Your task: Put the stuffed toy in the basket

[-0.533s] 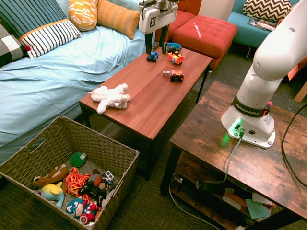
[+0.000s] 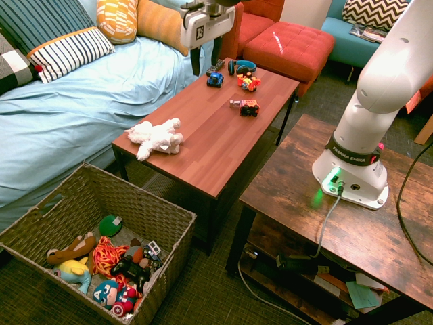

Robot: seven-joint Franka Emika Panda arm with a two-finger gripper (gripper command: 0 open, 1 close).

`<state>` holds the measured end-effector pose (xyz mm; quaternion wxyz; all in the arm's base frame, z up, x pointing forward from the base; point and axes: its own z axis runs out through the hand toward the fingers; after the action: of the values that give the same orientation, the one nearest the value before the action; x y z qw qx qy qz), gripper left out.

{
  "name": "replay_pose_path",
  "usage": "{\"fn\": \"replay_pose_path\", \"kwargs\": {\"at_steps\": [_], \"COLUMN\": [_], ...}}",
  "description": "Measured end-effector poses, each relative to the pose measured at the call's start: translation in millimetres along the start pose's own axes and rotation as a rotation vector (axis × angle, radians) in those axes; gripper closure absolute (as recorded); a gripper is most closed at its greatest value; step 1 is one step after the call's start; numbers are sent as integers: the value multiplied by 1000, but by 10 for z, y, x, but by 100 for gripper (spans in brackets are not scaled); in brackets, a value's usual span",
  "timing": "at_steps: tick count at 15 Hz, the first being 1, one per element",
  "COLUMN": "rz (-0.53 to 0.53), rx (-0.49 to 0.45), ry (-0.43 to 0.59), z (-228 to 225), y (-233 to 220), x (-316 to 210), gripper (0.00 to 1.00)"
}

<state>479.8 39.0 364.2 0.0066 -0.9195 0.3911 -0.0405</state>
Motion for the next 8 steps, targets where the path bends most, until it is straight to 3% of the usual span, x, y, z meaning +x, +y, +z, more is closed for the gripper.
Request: {"fn": "replay_pose_path", "kwargs": {"at_steps": [8], "rz": [-60], "rx": [-20], "ry": [-21], "z": [1104], "y": [-1028], "x": [-234], "gripper": [0]}}
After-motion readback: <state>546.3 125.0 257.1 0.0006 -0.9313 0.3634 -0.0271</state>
